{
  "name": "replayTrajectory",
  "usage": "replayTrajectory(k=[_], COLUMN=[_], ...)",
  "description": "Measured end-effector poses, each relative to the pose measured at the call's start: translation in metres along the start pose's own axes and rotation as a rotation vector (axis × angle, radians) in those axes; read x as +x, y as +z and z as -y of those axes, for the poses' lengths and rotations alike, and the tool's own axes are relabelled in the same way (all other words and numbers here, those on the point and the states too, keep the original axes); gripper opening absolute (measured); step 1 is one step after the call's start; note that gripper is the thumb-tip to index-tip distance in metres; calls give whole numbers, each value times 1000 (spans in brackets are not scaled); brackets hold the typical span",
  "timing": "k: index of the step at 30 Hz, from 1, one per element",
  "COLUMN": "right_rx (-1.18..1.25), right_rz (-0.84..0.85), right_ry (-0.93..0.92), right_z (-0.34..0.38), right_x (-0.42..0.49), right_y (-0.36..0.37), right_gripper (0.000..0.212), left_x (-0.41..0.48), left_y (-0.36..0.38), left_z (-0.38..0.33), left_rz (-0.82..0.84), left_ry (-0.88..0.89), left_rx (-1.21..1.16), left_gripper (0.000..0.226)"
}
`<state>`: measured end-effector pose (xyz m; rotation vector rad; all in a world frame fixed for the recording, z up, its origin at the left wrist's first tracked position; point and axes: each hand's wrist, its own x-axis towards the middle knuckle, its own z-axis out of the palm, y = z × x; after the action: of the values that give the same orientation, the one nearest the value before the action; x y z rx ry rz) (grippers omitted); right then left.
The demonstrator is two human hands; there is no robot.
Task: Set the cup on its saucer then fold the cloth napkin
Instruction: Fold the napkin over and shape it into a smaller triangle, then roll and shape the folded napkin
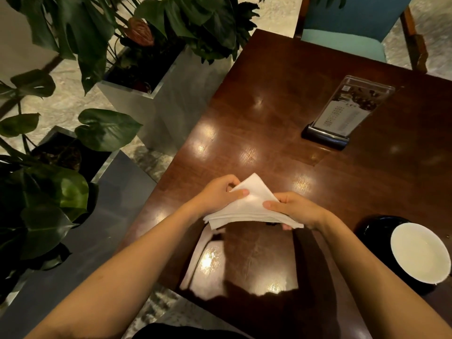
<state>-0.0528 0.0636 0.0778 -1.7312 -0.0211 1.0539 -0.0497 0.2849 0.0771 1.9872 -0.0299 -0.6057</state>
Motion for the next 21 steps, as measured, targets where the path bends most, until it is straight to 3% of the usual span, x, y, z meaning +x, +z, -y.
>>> replayTrajectory(k=[5, 7, 14, 21], right_rx=[-43, -24, -41, -224], right_rz=[-76, -46, 29, 27], right_ry=[-8, -7, 12, 103], right_z=[1, 2, 3, -4], right_x=[-10, -15, -31, -49], right_y=[-14, -20, -44, -73], right_gripper=[24, 22, 21, 28], left_x=[-12, -14, -7, -11], left_y=[3, 2, -5, 15], left_z=[5, 7, -6, -18], left_rz=[531, 606, 605, 457], left_ry=[-270, -268, -202, -102], left_rx=[-425, -548, -492, -146], left_gripper=[27, 21, 23, 25])
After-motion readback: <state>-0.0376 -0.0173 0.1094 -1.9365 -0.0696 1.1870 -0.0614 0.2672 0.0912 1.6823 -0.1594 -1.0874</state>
